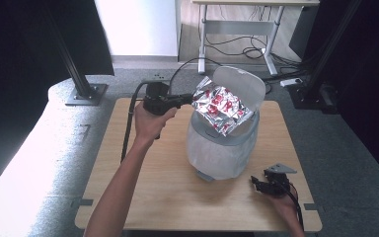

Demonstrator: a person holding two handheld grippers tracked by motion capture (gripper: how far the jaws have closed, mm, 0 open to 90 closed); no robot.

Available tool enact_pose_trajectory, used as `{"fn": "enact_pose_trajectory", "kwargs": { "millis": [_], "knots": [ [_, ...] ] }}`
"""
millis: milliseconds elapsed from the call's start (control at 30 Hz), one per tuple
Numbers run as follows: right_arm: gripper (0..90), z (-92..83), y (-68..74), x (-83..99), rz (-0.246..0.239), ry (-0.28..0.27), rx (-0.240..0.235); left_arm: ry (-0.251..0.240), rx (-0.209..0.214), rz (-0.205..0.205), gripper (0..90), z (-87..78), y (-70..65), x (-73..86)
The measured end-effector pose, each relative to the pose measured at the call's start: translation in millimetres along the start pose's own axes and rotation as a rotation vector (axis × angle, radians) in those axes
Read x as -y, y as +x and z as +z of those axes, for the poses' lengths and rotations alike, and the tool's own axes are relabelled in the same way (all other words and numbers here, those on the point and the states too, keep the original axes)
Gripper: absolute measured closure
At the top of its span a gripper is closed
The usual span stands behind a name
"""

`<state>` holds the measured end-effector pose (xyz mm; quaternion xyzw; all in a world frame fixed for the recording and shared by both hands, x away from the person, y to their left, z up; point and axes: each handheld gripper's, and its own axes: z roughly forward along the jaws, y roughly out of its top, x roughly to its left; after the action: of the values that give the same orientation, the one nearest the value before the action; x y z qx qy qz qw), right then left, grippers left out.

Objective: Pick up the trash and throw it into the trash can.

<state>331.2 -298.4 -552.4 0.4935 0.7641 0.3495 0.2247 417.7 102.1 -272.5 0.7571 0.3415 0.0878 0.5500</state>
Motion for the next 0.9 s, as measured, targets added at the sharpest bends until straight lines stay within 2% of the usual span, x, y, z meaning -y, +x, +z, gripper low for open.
{"fn": "enact_pose_trajectory", "kwargs": {
  "millis": [200,600,900],
  "knots": [
    [34.6,0.1,-0.1,0.0,-0.002,-0.001,0.000,-0.004,0.013,-0.018,90.0,9.3,2.2,-3.3],
    [34.6,0.1,-0.1,0.0,-0.002,0.000,0.000,0.007,0.015,-0.027,90.0,25.7,4.6,-4.6],
    [34.6,0.1,-0.2,0.0,-0.002,-0.001,-0.001,-0.001,0.019,-0.060,90.0,37.8,8.7,-6.2]
  ]
}}
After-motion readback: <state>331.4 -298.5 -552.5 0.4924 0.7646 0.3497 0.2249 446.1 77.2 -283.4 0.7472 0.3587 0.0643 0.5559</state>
